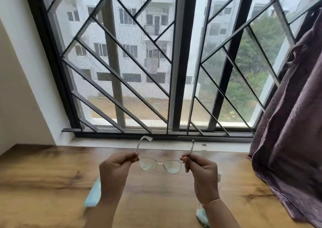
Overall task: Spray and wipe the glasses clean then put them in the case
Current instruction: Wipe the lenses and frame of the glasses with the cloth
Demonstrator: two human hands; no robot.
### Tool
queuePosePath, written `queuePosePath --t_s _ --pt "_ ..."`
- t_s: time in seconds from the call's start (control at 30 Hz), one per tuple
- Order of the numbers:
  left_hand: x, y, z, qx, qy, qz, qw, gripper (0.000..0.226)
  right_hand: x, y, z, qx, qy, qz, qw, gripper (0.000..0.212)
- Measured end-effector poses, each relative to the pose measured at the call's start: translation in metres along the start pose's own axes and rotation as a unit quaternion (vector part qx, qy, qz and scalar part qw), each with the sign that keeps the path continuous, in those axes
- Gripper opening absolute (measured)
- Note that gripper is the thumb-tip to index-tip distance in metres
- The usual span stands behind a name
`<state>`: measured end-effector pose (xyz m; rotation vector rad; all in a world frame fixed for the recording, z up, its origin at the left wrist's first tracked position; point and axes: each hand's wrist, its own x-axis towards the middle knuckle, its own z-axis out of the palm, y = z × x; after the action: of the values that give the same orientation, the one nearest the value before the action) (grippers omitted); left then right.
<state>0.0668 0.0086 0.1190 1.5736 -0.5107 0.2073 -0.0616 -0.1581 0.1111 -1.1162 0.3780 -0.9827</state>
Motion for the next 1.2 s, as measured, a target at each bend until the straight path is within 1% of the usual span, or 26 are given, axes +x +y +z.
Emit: queuePosePath --t_s 0.1,0.17,0.2,0.27,0.37,0.5,0.6,0.73,0.83,0.87,0.93,1.0,1.1,1.2 --pt "-0.001 0.000 0.002 0.010 0.005 0.013 1.000 0.058 0.000 -0.003 -0.002 -0.046 0.004 -0.026 0.999 0.031" --pt "-0.003 0.001 0.004 0.018 0.016 0.027 0.999 0.050 -0.001 -0.004 -0.002 -0.137 -0.002 -0.090 0.986 0.029" --pt "-0.004 0.001 0.005 0.022 0.021 0.034 0.999 0.046 -0.001 -0.005 -0.001 -0.193 -0.005 -0.131 0.972 0.026" --pt "-0.005 0.001 0.006 0.029 0.024 0.048 0.998 0.042 -0.001 -0.007 0.001 -0.291 -0.011 -0.208 0.934 0.022" --pt "-0.007 0.003 0.008 0.034 0.026 0.065 0.997 0.037 -0.003 -0.010 0.004 -0.383 -0.025 -0.295 0.875 0.018" --pt "-0.009 0.006 0.011 0.034 0.029 0.078 0.996 0.038 -0.003 -0.006 0.005 -0.456 -0.032 -0.322 0.829 0.014" --pt "-0.009 0.004 0.011 0.037 0.030 0.094 0.994 0.040 -0.002 -0.002 0.004 -0.479 -0.043 -0.319 0.817 0.024" --pt "-0.011 0.003 0.012 0.031 0.042 0.093 0.994 0.044 -0.002 -0.003 0.006 -0.483 -0.057 -0.319 0.813 0.022" --pt "-0.011 0.004 0.011 0.025 0.047 0.090 0.994 0.049 -0.003 -0.006 0.007 -0.470 -0.067 -0.297 0.828 0.026" --pt "-0.011 0.004 0.011 0.023 0.052 0.085 0.995 0.050 -0.003 -0.007 0.007 -0.462 -0.067 -0.283 0.838 0.030" --pt "-0.011 0.004 0.010 0.017 0.065 0.066 0.996 0.051 -0.004 -0.009 0.005 -0.425 -0.056 -0.247 0.869 0.036" --pt "-0.012 0.003 0.009 0.012 0.073 0.050 0.996 0.051 -0.004 -0.011 0.003 -0.376 -0.041 -0.210 0.901 0.036" --pt "-0.011 0.002 0.007 -0.006 0.046 0.034 0.998 0.050 -0.006 -0.011 -0.001 -0.355 -0.023 -0.185 0.916 0.034" --pt "-0.010 0.002 0.002 -0.006 -0.017 0.036 0.999 0.044 -0.007 -0.011 -0.002 -0.336 -0.008 -0.170 0.926 0.041"
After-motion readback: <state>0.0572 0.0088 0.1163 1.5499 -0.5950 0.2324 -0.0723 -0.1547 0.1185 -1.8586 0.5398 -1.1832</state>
